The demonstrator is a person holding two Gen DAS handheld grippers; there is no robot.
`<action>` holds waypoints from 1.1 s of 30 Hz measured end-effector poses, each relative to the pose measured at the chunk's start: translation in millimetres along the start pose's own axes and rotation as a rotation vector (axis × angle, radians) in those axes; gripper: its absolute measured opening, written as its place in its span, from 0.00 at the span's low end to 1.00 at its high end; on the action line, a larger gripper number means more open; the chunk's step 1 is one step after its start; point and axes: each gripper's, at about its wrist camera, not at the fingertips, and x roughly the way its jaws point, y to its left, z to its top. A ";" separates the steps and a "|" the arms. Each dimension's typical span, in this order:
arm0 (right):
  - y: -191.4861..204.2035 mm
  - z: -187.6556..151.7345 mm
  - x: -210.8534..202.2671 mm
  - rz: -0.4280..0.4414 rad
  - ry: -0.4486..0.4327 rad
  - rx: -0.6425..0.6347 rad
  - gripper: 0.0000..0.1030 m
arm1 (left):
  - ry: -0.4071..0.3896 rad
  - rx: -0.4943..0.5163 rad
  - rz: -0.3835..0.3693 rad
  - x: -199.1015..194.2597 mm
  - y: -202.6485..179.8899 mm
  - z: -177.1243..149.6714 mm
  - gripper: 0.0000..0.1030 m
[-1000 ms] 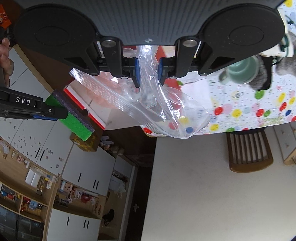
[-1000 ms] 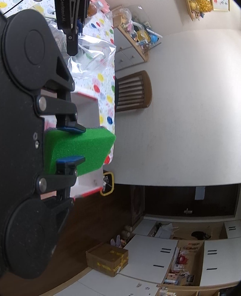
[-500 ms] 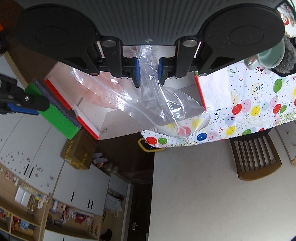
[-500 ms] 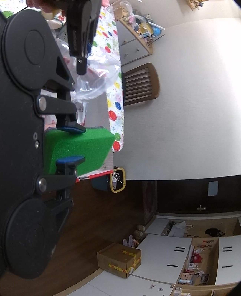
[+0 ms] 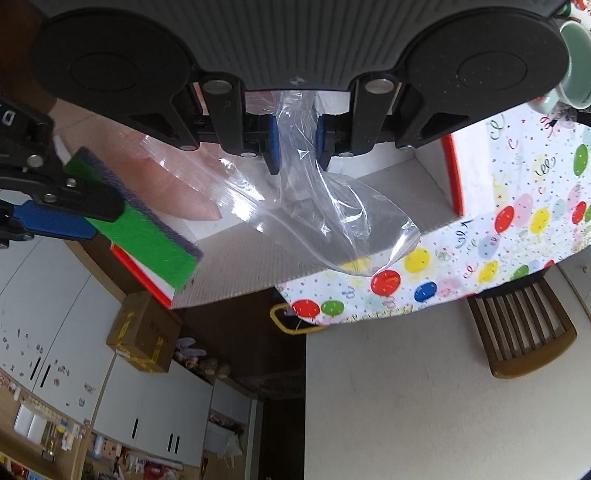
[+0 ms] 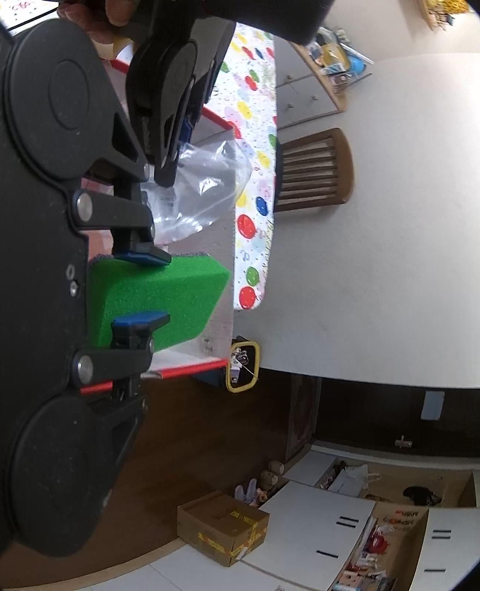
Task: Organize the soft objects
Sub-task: 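Carry the green sponge and plastic bag with both tools over the shoebox, then open both tools to drop the sponge and plastic bag into the box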
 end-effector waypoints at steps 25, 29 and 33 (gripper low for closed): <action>-5.7 0.9 35.3 0.016 0.093 -0.040 0.33 | 0.141 -0.046 -0.009 45.6 3.4 -9.7 0.23; -8.1 3.5 33.9 0.021 0.095 -0.037 0.38 | 0.136 -0.032 -0.001 43.2 1.6 -11.0 0.28; -11.3 3.2 27.5 0.029 0.078 -0.027 0.61 | 0.123 -0.043 -0.010 38.8 2.1 -11.8 0.67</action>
